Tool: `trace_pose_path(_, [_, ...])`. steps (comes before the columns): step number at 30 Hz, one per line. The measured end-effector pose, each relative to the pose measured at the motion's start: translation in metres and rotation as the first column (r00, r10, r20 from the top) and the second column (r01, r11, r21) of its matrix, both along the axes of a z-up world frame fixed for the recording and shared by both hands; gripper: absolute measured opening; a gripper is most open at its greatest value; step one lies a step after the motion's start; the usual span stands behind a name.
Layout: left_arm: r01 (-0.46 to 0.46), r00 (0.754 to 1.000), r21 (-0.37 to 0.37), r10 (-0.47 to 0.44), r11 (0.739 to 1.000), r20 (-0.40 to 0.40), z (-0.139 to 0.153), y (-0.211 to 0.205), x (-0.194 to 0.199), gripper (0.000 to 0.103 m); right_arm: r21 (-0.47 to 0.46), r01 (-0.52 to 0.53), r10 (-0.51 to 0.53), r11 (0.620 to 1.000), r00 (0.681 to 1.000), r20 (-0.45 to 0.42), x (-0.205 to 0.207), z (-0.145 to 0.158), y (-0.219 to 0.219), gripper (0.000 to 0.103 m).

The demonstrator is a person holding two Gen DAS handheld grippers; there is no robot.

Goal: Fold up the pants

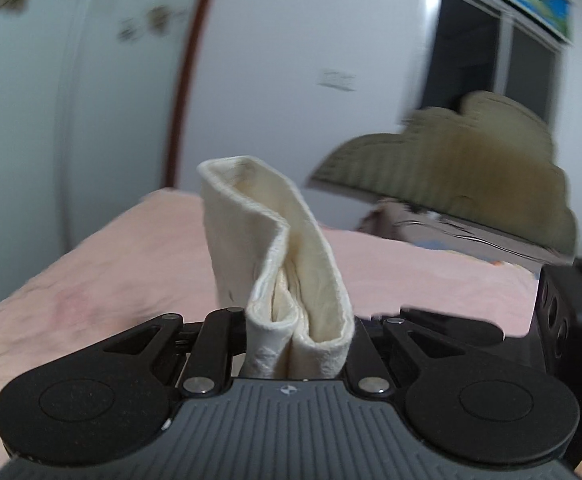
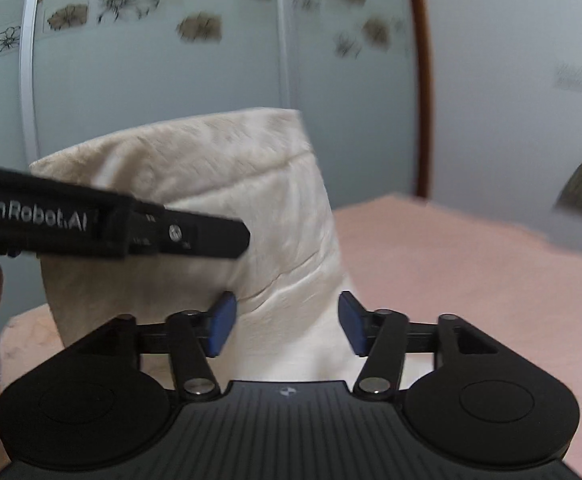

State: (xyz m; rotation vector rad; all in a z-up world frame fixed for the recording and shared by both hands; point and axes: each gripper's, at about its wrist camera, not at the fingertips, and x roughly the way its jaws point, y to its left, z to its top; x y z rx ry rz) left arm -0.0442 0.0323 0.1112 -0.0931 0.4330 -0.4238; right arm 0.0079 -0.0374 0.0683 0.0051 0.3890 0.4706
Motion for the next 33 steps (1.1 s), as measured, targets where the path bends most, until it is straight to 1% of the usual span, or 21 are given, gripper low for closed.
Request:
trace_pose_path(2, [0.058,0.998,0.006,-0.058,0.998,0.013,-0.004,-0.032,-0.016,0.014,-0.005,0.048,-0.048,0.999,0.999,0.026,-0.020,0.002,-0.026,0.058])
trace_pose_path(4, [0.116,0.993,0.014,-0.116,0.993,-0.001,-0.010,-0.063,-0.026,0.014,-0.020,0.096,-0.096,0.995,0.995,0.030,-0.038,0.000,-0.051,0.058])
trace_pose_path(7, [0.194,0.981,0.033,-0.193,0.980,-0.029,-0.024,-0.109,-0.039,0.015,-0.085,0.161,-0.159,0.983,0.987,0.030,-0.063,-0.008,-0.083,0.059])
trace_pose_path(10, [0.252,0.967,0.064,-0.248,0.966,-0.061,-0.045,-0.151,-0.049,0.015,-0.133,0.215,-0.217,0.967,0.976,0.003,-0.093,-0.014,-0.114,0.059])
trace_pose_path(14, [0.310,0.949,0.108,-0.301,0.945,-0.092,-0.074,-0.194,-0.052,0.016,-0.136,0.267,-0.276,0.954,0.960,-0.050,-0.110,-0.029,-0.142,0.059])
trace_pose_path(18, [0.336,0.940,0.147,-0.321,0.930,-0.120,-0.092,-0.224,-0.051,0.016,-0.130,0.300,-0.313,0.945,0.946,-0.089,-0.117,-0.045,-0.164,0.059])
trace_pose_path(22, [0.358,0.932,0.178,-0.340,0.917,-0.125,-0.104,-0.241,-0.059,0.018,-0.099,0.330,-0.340,0.939,0.933,-0.116,-0.130,-0.053,-0.184,0.059])
trace_pose_path(25, [0.373,0.926,0.184,-0.352,0.909,-0.139,-0.109,-0.248,-0.062,0.020,-0.071,0.357,-0.363,0.932,0.920,-0.146,-0.136,-0.059,-0.198,0.059])
trace_pose_path(26, [0.386,0.920,0.180,-0.362,0.905,-0.152,-0.112,-0.252,-0.059,0.023,-0.063,0.369,-0.374,0.927,0.912,-0.170,-0.136,-0.061,-0.201,0.059])
trace_pose_path(27, [0.402,0.911,0.171,-0.375,0.900,-0.172,-0.116,-0.254,-0.057,0.030,-0.057,0.384,-0.387,0.922,0.901,-0.197,-0.137,-0.064,-0.204,0.059])
trace_pose_path(29, [0.431,0.891,0.150,-0.393,0.890,-0.228,-0.126,-0.259,-0.049,0.038,-0.055,0.421,-0.420,0.906,0.872,-0.251,-0.144,-0.067,-0.211,0.059])
trace_pose_path(31, [0.457,0.870,0.126,-0.412,0.880,-0.271,-0.134,-0.260,-0.045,0.042,-0.043,0.466,-0.457,0.884,0.840,-0.292,-0.157,-0.070,-0.225,0.059])
trace_pose_path(33, [0.477,0.858,0.113,-0.434,0.872,-0.274,-0.134,-0.256,-0.048,0.054,-0.024,0.508,-0.488,0.861,0.813,-0.319,-0.176,-0.068,-0.237,0.059])
